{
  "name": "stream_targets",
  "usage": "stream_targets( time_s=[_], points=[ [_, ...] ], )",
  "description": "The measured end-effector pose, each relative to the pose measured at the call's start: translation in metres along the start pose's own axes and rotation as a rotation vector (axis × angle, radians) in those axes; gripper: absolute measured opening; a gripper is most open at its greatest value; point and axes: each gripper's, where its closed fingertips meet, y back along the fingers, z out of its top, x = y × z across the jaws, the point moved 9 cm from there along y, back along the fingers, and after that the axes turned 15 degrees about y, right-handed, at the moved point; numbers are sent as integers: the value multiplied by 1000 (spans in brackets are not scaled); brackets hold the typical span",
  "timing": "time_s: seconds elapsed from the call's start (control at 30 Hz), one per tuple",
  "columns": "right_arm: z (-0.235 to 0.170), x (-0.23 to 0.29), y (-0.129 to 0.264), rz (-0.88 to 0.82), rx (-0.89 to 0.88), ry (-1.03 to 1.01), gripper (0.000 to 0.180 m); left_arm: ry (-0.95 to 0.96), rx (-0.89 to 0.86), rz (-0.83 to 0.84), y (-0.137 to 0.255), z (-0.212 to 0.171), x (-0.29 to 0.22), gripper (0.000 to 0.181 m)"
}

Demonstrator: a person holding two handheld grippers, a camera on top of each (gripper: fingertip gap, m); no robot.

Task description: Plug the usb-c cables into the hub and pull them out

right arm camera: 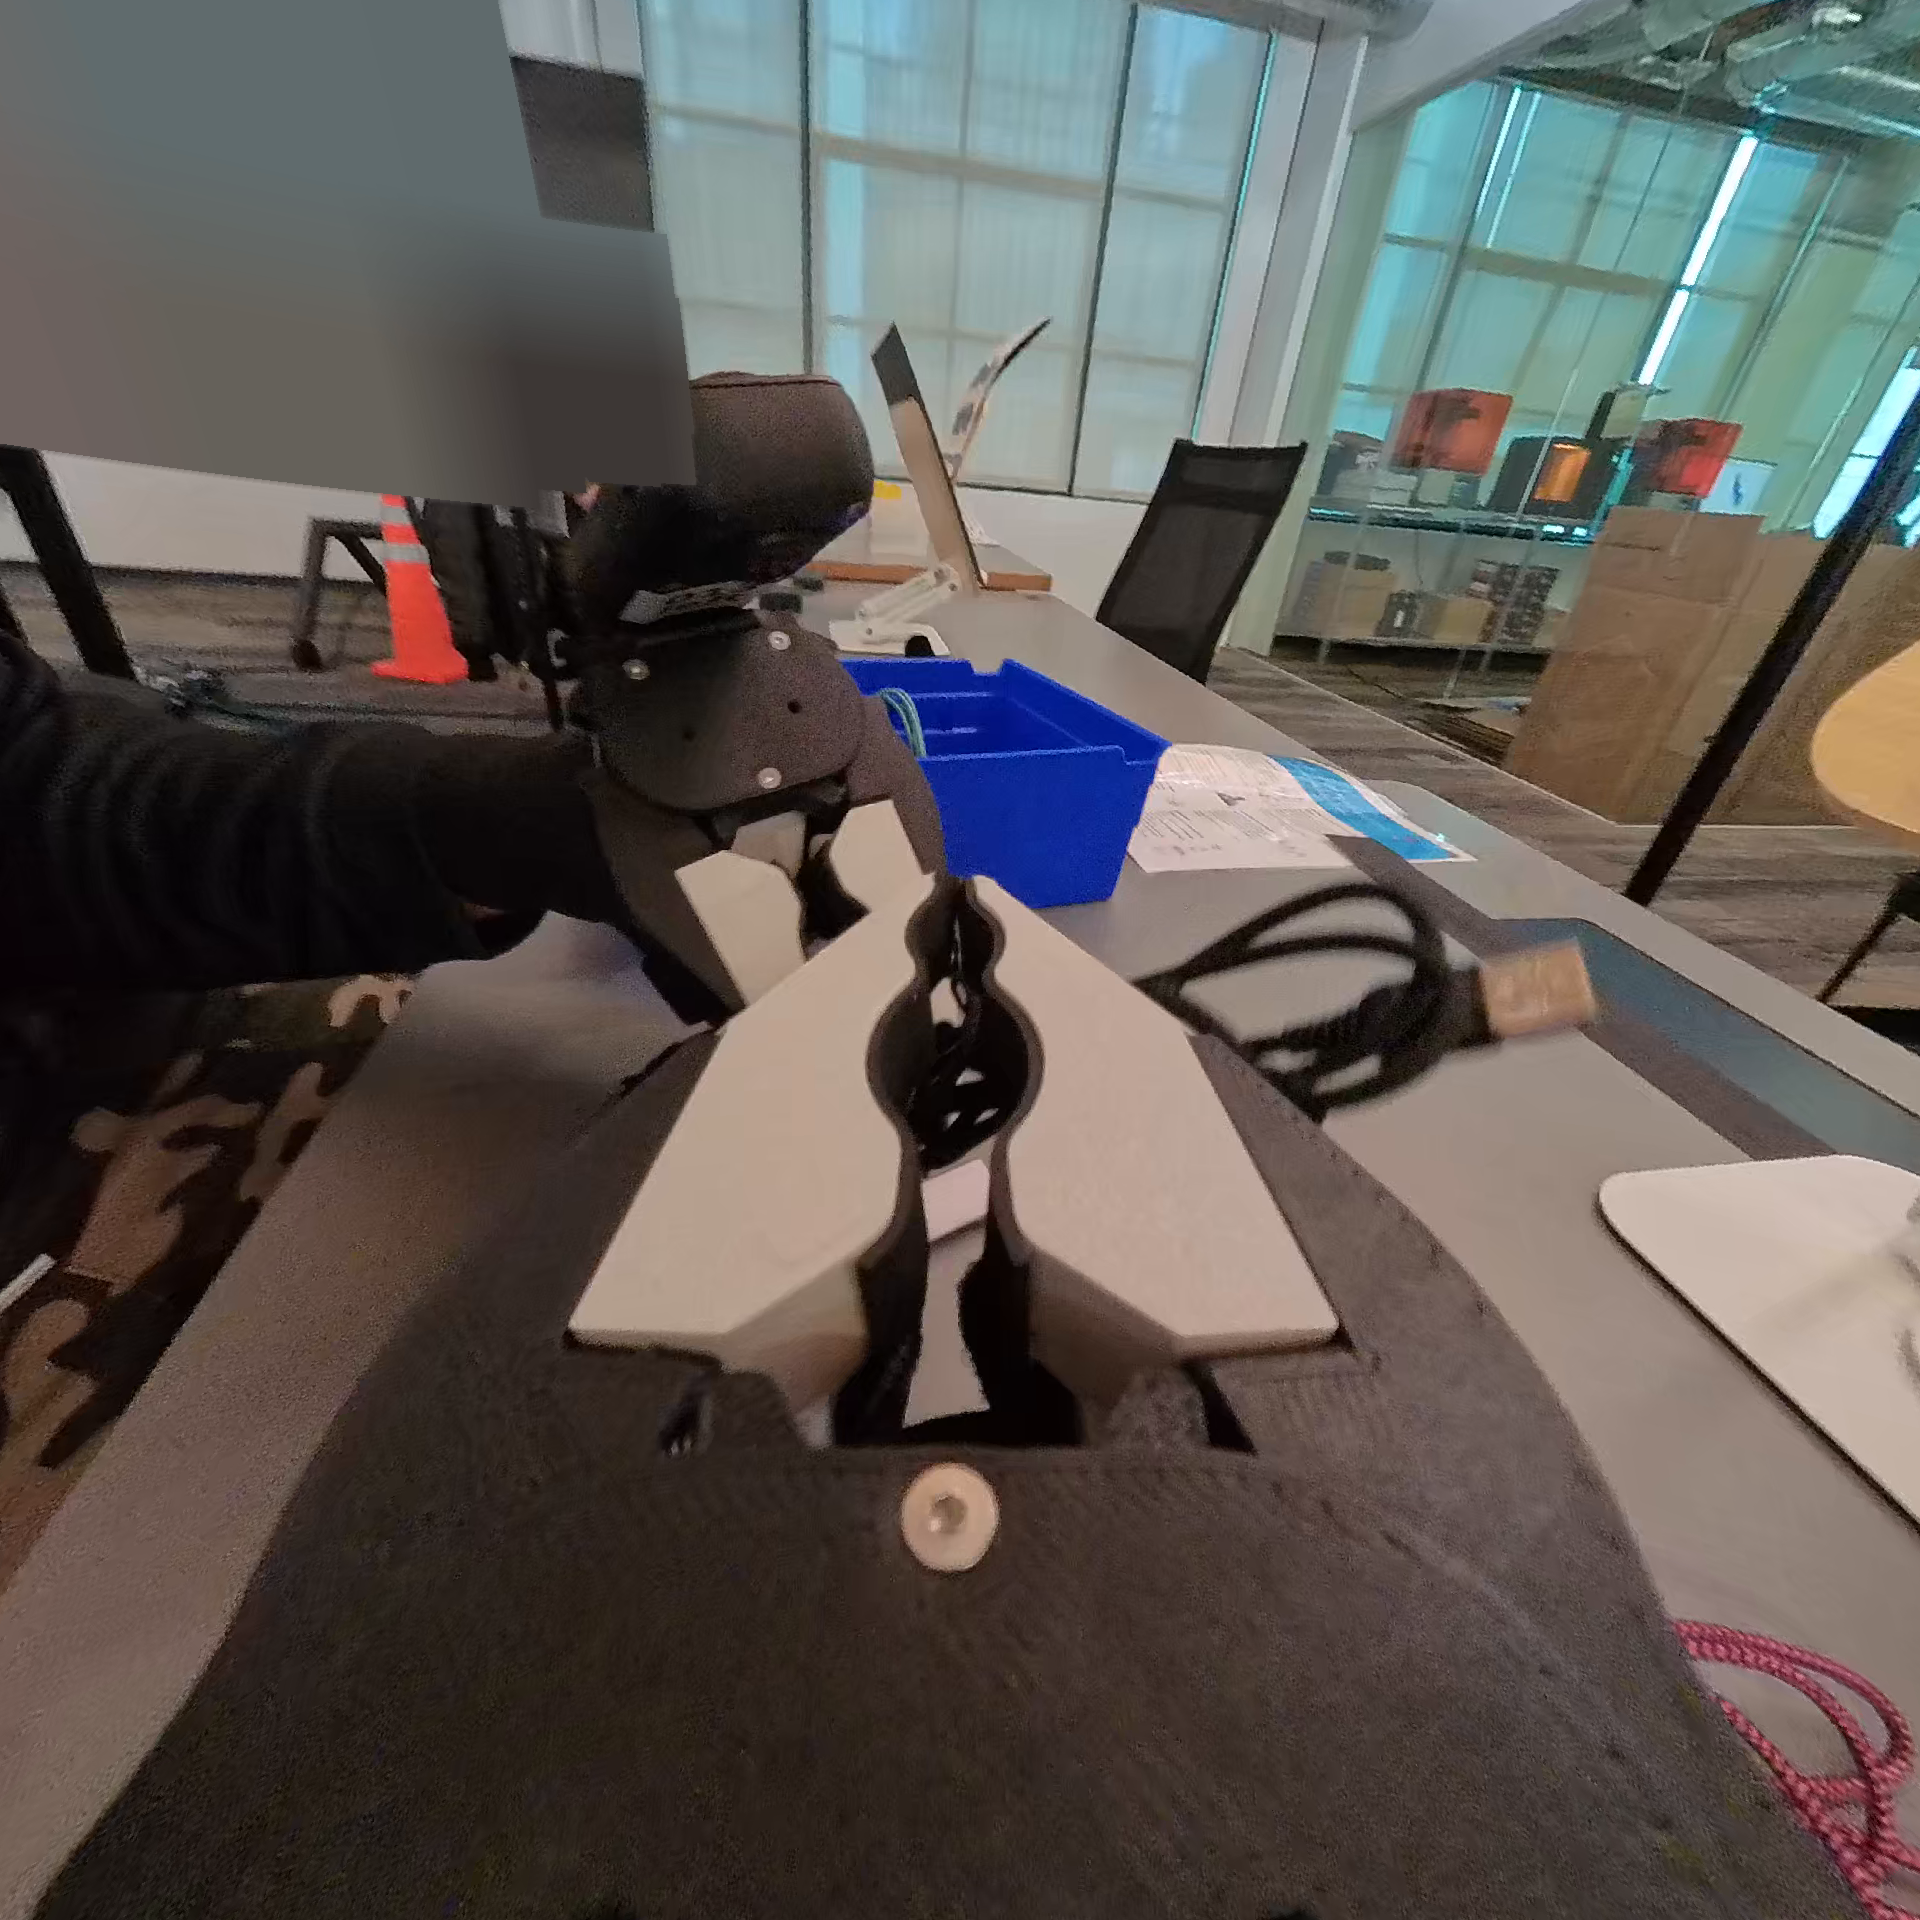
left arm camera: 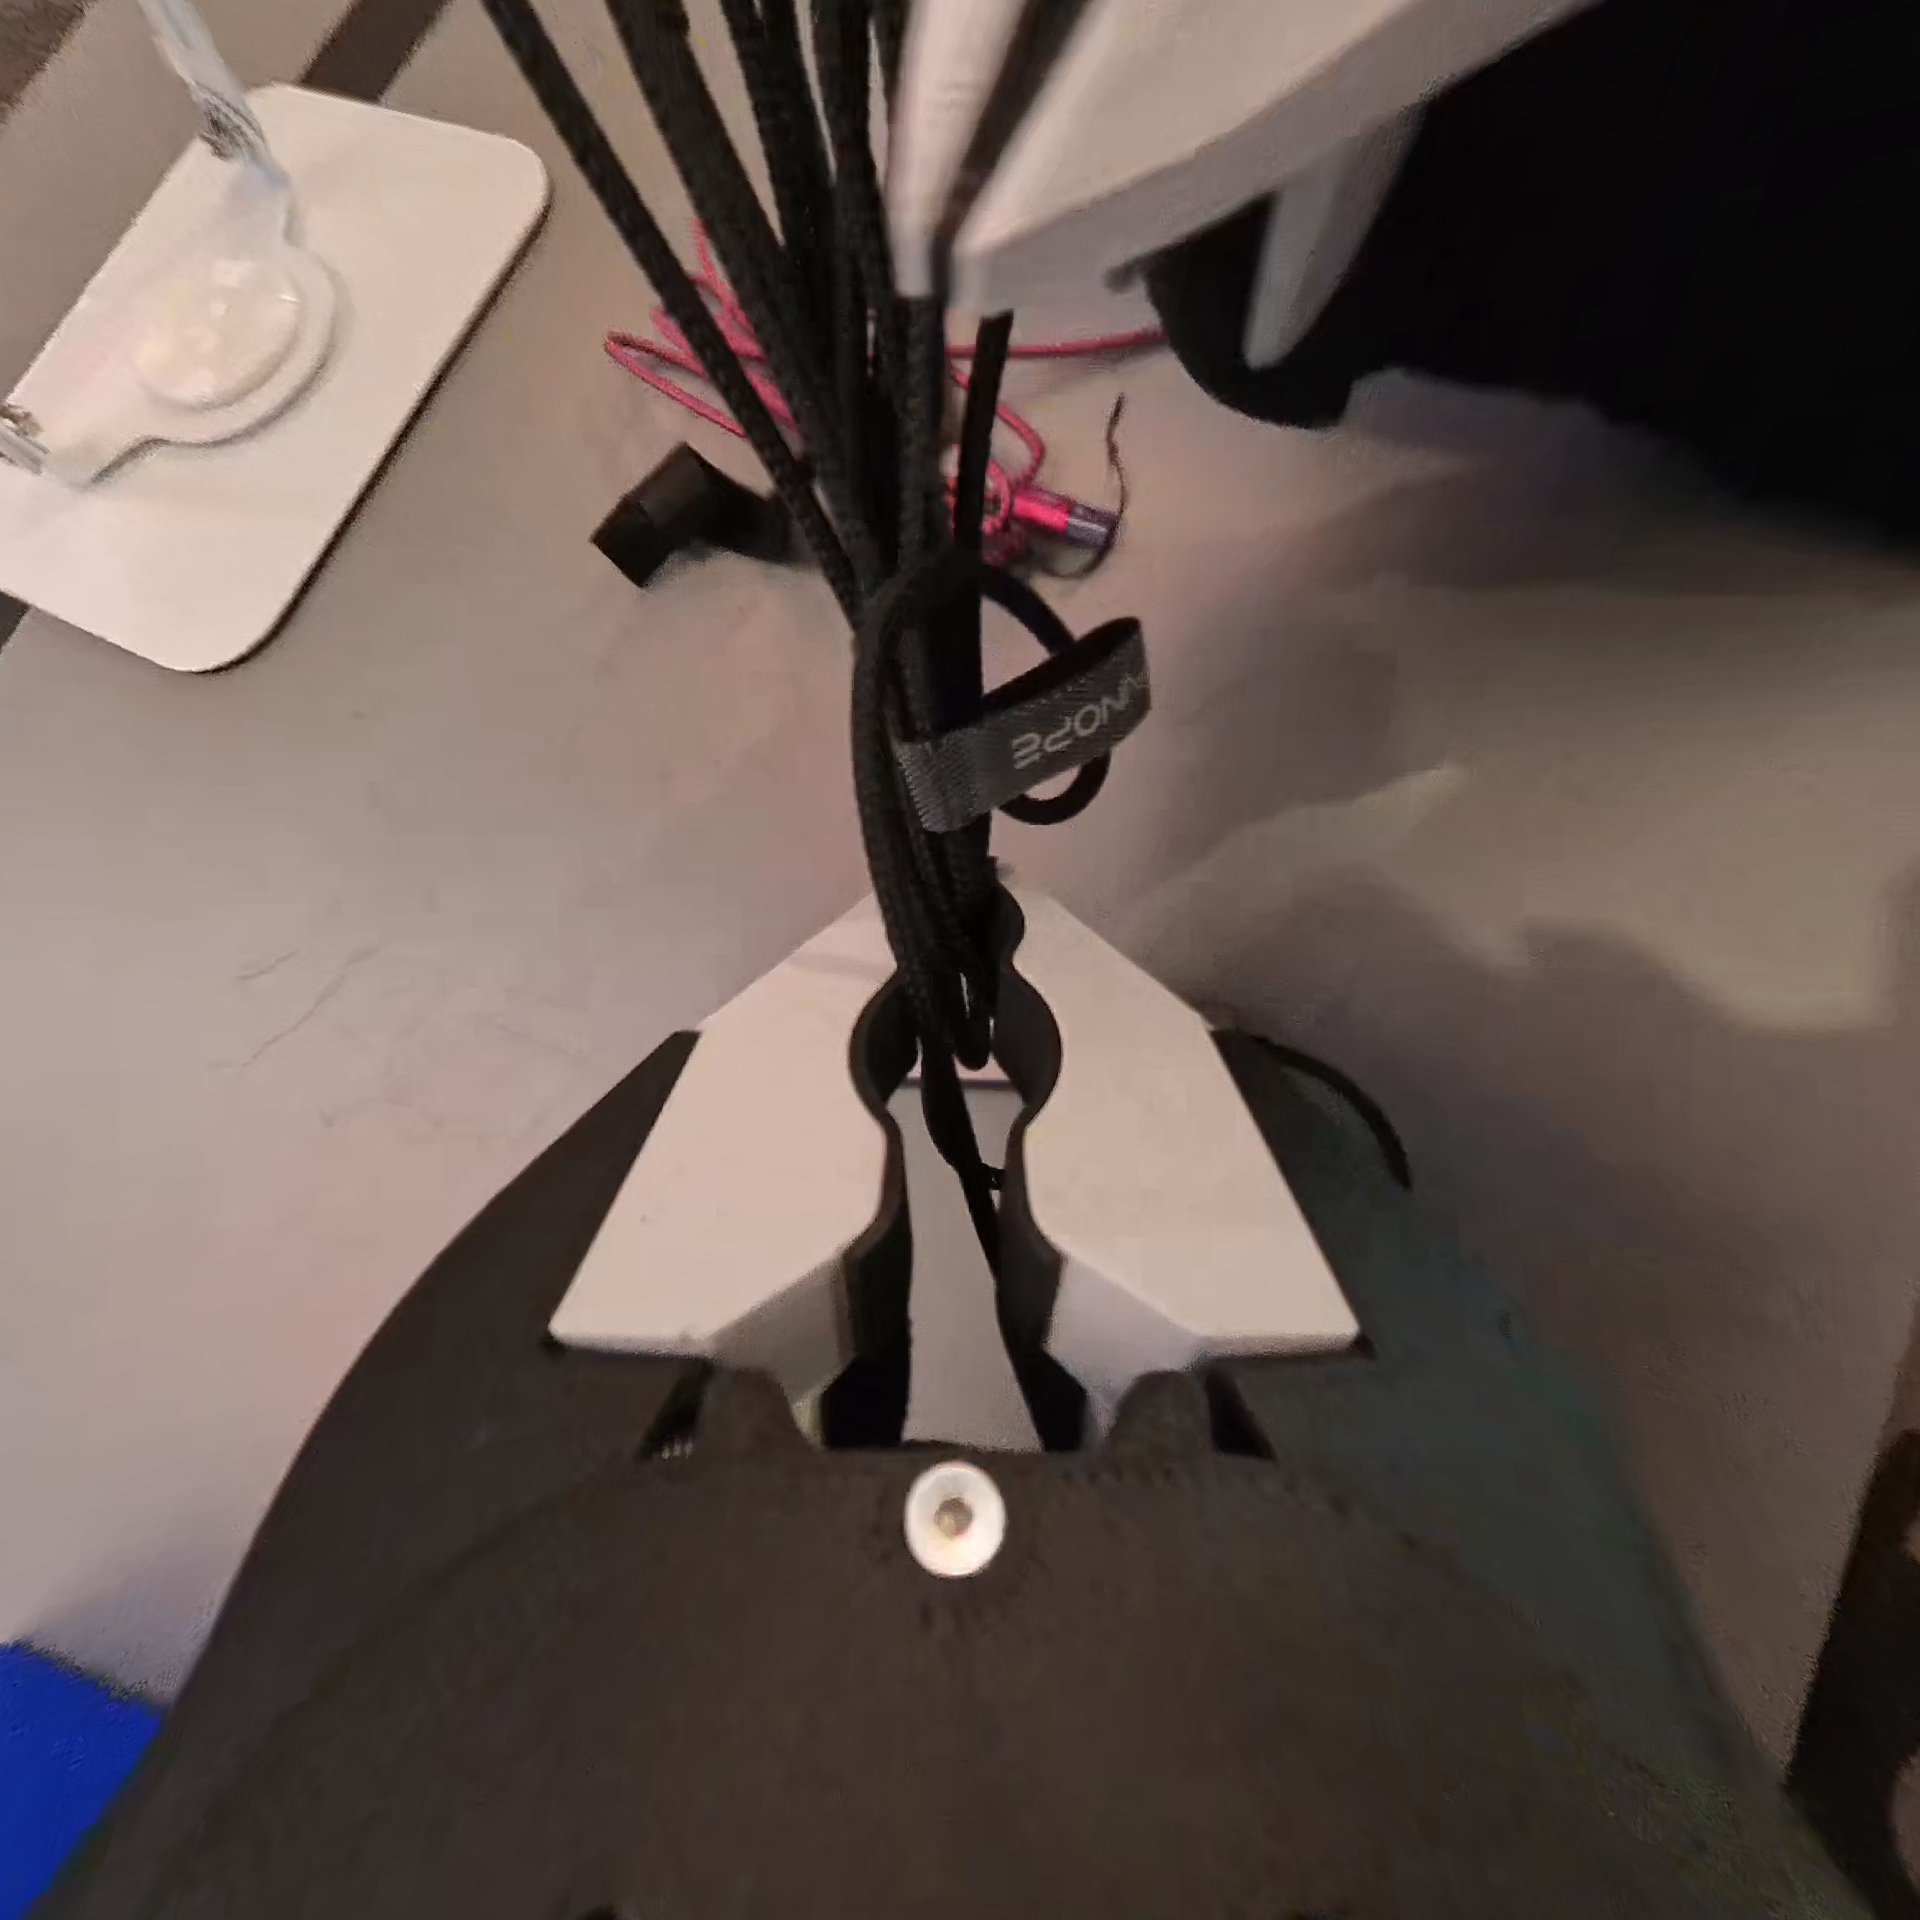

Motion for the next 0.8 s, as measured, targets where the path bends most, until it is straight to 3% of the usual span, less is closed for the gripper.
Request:
stream_targets(
  time_s=[0.27,0.4,0.63,0.8],
  points=[
    [-10,-27,20,-253,64,-93,0,-196,111,71,-6,-6,-19,6],
    [-13,-38,35,-383,65,-124,0,-128,23,10,6,-4,-13,6],
    [-25,-59,68,-598,41,-266,0,-164,70,48,31,-15,0,5],
    [-23,-58,69,-653,77,-200,0,-74,-20,58,44,-6,8,5]
  ],
)
